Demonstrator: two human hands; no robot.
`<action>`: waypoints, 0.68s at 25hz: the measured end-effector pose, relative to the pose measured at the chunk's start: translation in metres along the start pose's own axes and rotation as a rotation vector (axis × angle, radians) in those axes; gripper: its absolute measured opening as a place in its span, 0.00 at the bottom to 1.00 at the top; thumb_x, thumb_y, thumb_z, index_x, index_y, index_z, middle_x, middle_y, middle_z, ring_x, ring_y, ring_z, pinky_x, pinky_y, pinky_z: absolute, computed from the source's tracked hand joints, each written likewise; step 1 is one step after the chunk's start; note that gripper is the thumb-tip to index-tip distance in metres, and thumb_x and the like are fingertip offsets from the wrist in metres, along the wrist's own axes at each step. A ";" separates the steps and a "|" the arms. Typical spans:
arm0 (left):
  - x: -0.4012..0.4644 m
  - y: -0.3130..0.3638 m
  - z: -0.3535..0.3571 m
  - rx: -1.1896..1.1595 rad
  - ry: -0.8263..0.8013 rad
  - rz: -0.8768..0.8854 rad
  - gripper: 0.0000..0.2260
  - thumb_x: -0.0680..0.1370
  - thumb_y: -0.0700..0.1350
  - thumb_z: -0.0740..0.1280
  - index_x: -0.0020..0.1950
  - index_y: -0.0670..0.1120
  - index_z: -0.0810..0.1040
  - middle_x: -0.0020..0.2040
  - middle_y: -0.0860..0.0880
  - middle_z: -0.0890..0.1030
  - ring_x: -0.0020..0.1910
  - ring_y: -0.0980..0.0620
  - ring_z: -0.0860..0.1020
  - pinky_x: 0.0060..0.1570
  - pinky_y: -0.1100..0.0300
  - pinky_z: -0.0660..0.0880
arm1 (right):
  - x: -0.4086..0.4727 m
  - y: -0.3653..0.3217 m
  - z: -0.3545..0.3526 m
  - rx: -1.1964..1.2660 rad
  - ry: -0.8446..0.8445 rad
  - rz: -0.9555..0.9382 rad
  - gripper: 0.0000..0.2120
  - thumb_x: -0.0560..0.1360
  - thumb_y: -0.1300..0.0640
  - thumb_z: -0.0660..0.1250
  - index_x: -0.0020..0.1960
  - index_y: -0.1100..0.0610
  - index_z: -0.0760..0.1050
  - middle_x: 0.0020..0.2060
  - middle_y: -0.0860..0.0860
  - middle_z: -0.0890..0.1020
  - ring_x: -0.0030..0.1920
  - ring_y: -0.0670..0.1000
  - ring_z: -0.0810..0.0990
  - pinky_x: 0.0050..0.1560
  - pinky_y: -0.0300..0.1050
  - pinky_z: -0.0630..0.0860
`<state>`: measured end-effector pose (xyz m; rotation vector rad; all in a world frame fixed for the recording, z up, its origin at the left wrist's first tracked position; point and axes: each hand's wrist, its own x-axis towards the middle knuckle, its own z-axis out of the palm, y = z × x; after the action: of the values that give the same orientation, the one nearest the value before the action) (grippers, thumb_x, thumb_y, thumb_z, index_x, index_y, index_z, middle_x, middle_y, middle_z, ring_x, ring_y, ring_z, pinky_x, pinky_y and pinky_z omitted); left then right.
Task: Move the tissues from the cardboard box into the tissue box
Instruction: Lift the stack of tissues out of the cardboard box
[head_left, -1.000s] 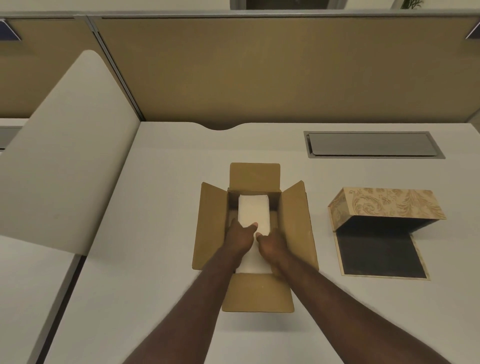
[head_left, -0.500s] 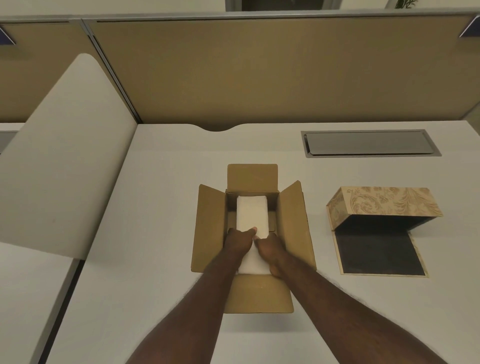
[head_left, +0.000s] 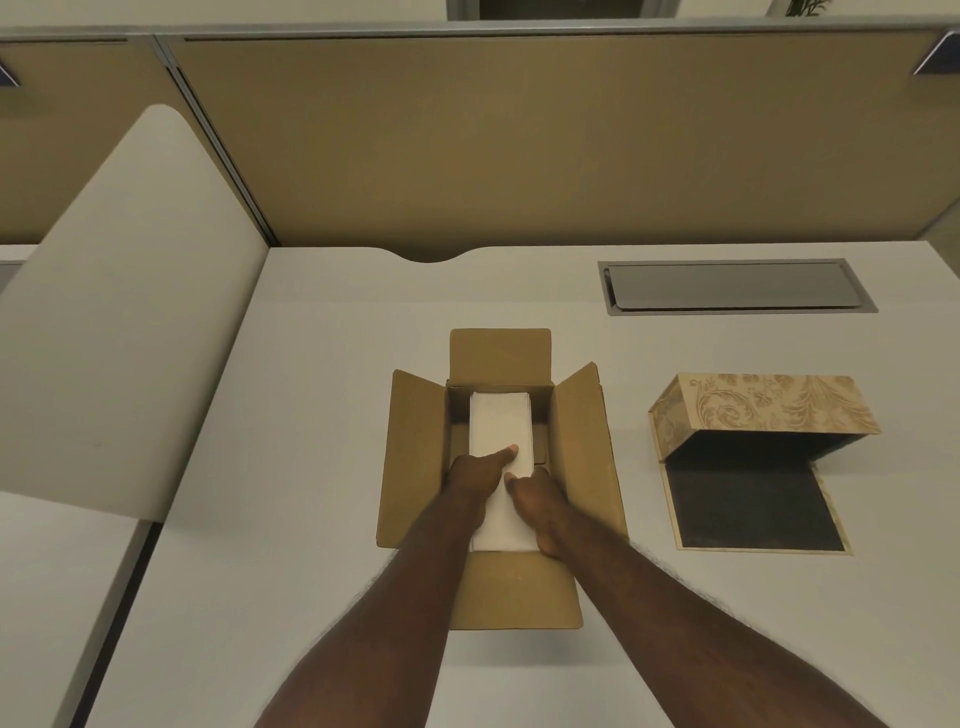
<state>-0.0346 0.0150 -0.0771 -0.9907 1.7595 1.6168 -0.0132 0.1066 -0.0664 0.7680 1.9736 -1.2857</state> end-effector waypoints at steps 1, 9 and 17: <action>0.000 0.001 0.001 0.015 0.004 0.001 0.28 0.74 0.53 0.73 0.67 0.37 0.73 0.63 0.40 0.78 0.57 0.42 0.77 0.51 0.53 0.73 | 0.000 0.000 0.000 -0.005 0.000 -0.001 0.24 0.82 0.49 0.57 0.73 0.61 0.64 0.68 0.59 0.74 0.66 0.59 0.75 0.68 0.53 0.73; 0.006 0.003 0.008 0.054 0.009 -0.020 0.32 0.72 0.57 0.74 0.68 0.38 0.71 0.65 0.41 0.77 0.62 0.41 0.76 0.63 0.46 0.74 | 0.002 0.002 -0.001 0.015 0.012 -0.001 0.23 0.83 0.50 0.56 0.74 0.61 0.63 0.70 0.58 0.72 0.67 0.59 0.74 0.68 0.54 0.72; 0.009 0.001 -0.002 0.040 -0.011 -0.009 0.32 0.74 0.62 0.69 0.67 0.39 0.74 0.64 0.41 0.78 0.61 0.41 0.77 0.64 0.45 0.74 | 0.001 -0.001 0.001 -0.042 0.011 -0.003 0.23 0.83 0.49 0.56 0.74 0.59 0.63 0.69 0.57 0.73 0.67 0.58 0.74 0.68 0.51 0.73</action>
<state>-0.0404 0.0117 -0.0838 -0.9684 1.7711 1.5722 -0.0141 0.1056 -0.0674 0.7536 2.0043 -1.2407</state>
